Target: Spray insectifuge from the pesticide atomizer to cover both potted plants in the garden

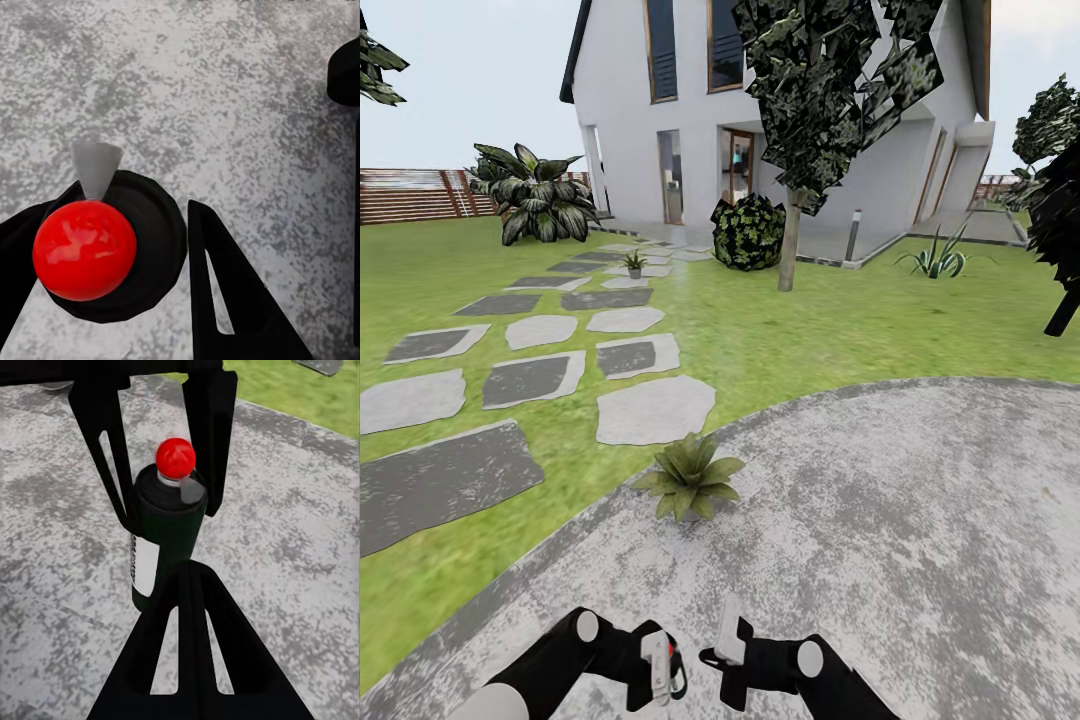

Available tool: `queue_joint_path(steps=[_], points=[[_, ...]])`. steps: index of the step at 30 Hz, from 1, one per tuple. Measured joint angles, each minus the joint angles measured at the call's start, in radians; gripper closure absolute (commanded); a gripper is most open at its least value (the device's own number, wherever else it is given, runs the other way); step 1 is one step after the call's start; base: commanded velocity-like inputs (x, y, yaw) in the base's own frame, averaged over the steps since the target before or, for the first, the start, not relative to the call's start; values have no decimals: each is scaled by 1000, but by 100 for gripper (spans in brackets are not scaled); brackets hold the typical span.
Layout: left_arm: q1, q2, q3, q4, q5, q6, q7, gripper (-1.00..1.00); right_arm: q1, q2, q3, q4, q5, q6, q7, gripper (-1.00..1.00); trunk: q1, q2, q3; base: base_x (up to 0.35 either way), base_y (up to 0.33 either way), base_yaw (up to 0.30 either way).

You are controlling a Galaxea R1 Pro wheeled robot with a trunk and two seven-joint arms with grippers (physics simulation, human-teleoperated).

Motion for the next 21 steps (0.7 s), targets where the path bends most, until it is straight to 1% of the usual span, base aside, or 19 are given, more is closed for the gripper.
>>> queue_joint_path(steps=[6,9,12,16,21], points=[[0,-5,-5,0,1,-3,-3,100,0,0,0,1,1,0,0,100,0,0,0,0,0,0],[0,-9,-25,0,1,-4,-6,100,0,-1,-1,0,1,0,0,100,0,0,0,0,0,0],[0,-11,-41,0,1,-20,-7,100,0,-1,-1,0,1,0,-1,100,0,0,0,0,0,0],[0,-13,-47,0,2,-34,-8,100,0,-1,-2,0,1,0,-2,100,0,0,0,0,0,0],[0,-20,-47,1,2,-36,-9,100,0,-1,-2,0,1,0,-2,100,0,0,0,0,0,0]])
